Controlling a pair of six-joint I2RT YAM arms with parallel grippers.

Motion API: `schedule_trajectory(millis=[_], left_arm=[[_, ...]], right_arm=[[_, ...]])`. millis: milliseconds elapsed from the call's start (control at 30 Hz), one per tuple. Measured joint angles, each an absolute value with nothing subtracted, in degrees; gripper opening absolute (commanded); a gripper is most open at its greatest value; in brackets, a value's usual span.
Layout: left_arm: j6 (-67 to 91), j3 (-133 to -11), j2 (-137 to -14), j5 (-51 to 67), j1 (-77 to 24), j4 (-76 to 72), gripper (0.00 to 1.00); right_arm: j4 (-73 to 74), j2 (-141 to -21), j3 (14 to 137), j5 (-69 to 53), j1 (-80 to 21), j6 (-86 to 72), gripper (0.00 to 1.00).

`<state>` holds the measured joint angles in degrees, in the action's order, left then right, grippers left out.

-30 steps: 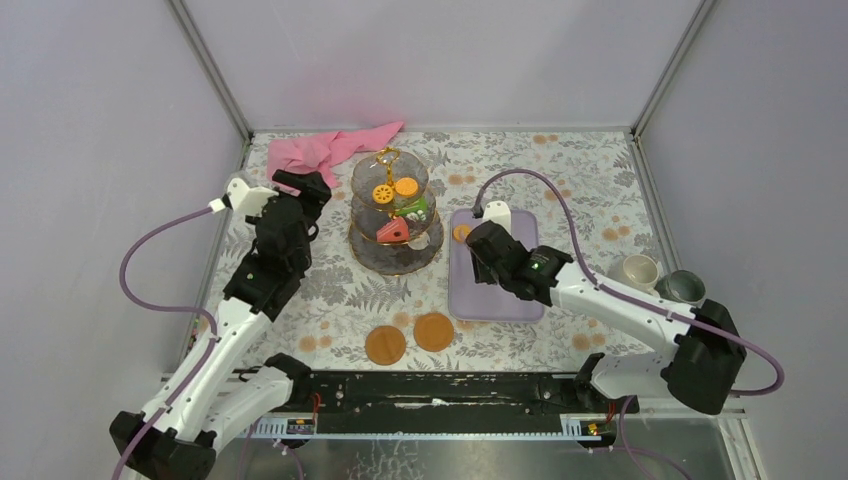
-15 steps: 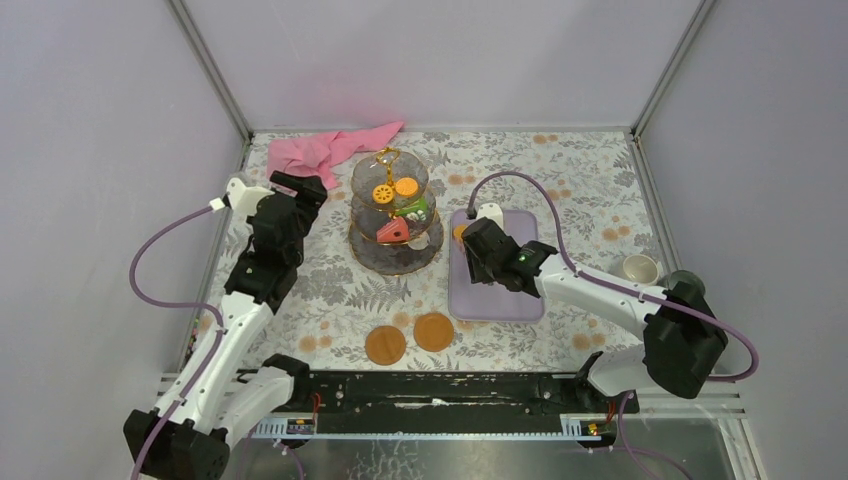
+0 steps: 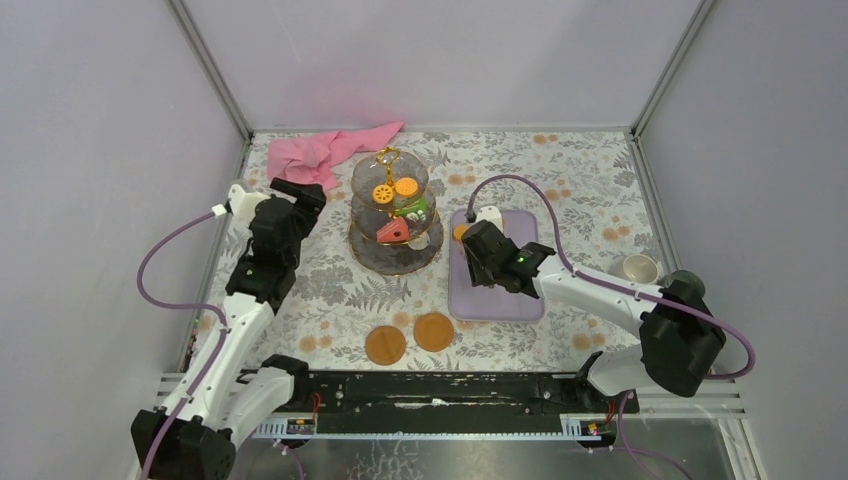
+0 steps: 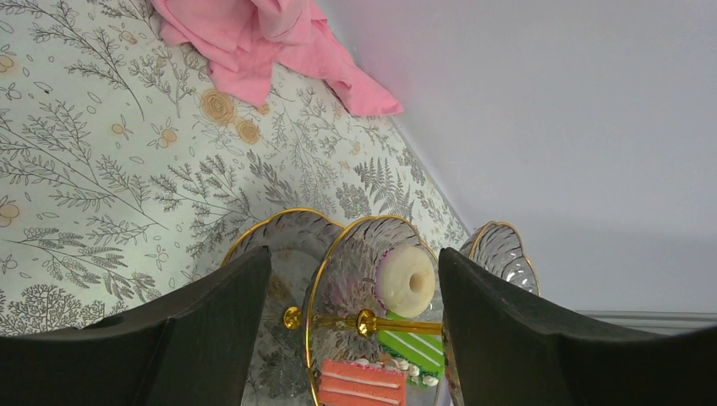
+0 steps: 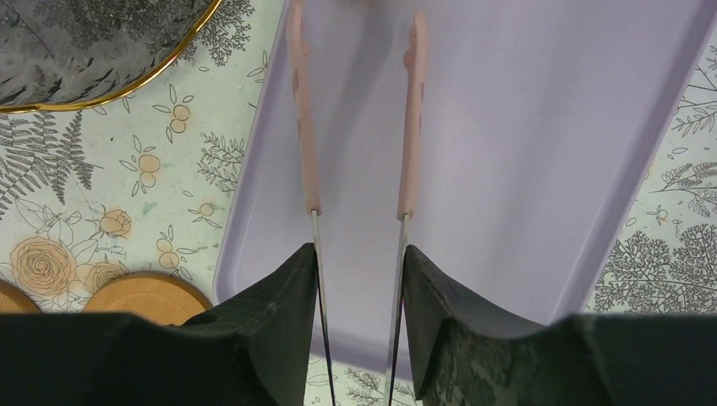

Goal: Serve the afternoon tea
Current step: Pick up the desert from the tray.

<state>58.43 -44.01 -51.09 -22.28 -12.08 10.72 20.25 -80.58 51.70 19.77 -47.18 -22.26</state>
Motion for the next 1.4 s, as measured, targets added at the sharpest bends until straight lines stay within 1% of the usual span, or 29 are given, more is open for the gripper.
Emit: schedule_trajectory(millis=[367,1033,1200,1400], left_arm=[[58.61,-43.77,-50.89,-20.95,-10.79,10.70,0.79],[59.51,-42.70,-52.77,-18.55,-8.82,8.97,0.79],[59.61,-42.50,-53.52,-18.31,-8.49,8.78,0.79],[59.61,-42.50,-53.95,-18.13,-8.01,8.14,0.79]], right_arm=[[20.25,-84.44,51.90,19.81,-47.18,-21.78,0.47],[18.57,-93.86,58.46,19.79,-43.94,-18.20,0.49],[18.46,-96.75,60.34,19.79,-43.09,-17.32,0.47],[18.46,-99.02,62.00,19.57,-42.48,-16.43,0.39]])
